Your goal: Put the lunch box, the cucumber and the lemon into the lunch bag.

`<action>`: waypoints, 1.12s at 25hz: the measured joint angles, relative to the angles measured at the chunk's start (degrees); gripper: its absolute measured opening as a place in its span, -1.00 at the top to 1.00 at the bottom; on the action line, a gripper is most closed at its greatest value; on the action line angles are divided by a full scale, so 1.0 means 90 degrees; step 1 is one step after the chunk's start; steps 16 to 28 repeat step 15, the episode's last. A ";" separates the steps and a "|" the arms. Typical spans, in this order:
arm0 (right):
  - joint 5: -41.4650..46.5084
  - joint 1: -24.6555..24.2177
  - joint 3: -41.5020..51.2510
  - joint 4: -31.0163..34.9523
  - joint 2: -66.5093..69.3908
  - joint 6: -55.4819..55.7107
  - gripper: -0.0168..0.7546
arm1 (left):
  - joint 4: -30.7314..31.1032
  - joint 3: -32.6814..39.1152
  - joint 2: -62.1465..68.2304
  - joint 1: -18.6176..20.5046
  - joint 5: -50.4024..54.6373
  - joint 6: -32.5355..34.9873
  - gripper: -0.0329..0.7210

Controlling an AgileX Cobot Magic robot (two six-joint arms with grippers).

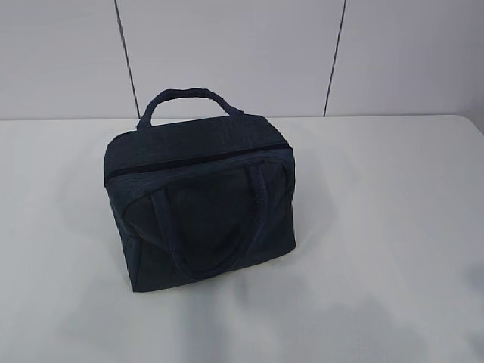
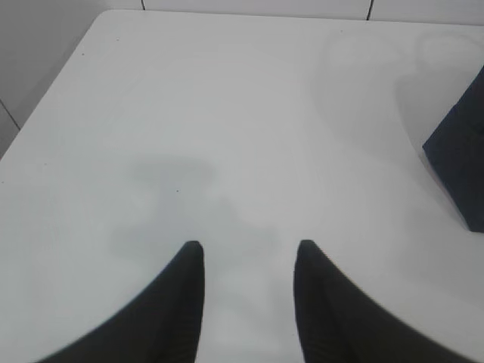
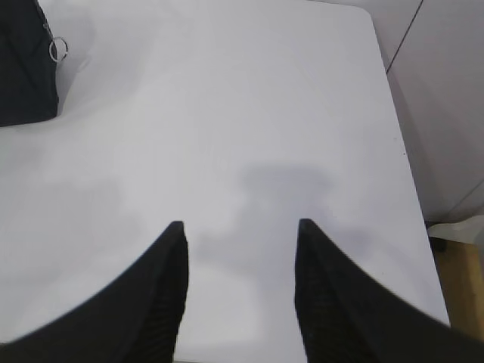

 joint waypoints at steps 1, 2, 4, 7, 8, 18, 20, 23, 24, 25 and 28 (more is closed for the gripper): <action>0.0000 0.0000 0.0000 0.0000 0.0000 0.0000 0.09 | 0.0000 0.0000 0.0000 0.0000 0.0000 0.0000 0.16; 0.0000 0.0000 0.0000 0.0000 0.0000 0.0000 0.09 | 0.0000 0.0000 0.0000 0.0000 0.0000 0.0000 0.16; 0.0000 0.0000 0.0000 0.0000 0.0000 0.0000 0.09 | 0.0000 0.0000 0.0000 0.0000 0.0000 0.0000 0.18; 0.0000 0.0000 0.0000 0.0000 0.0000 0.0000 0.09 | 0.0000 0.0000 0.0000 0.0000 0.0000 0.0000 0.19; 0.0000 0.0000 0.0000 0.0000 0.0000 0.0003 0.09 | 0.0000 0.0000 0.0000 0.0000 0.0000 0.0000 0.20; 0.0000 0.0000 0.0000 0.0000 0.0000 0.0013 0.09 | 0.0000 0.0000 0.0000 0.0000 0.0000 0.0000 0.26; 0.0000 0.0000 0.0000 0.0000 0.0000 0.0013 0.09 | 0.0000 0.0000 0.0000 0.0000 0.0000 0.0000 0.26; 0.0000 0.0000 0.0000 0.0000 0.0000 0.0013 0.09 | 0.0000 0.0000 0.0000 0.0000 0.0000 0.0000 0.26; 0.0000 0.0000 0.0000 0.0000 0.0000 0.0013 0.09 | 0.0000 0.0000 0.0000 0.0000 0.0000 0.0000 0.26; 0.0000 0.0000 0.0000 0.0000 0.0000 0.0013 0.09 | 0.0000 0.0000 0.0000 0.0000 0.0000 0.0000 0.26; 0.0000 0.0000 0.0000 0.0000 0.0000 0.0013 0.09 | 0.0000 0.0000 0.0000 0.0000 0.0000 0.0000 0.26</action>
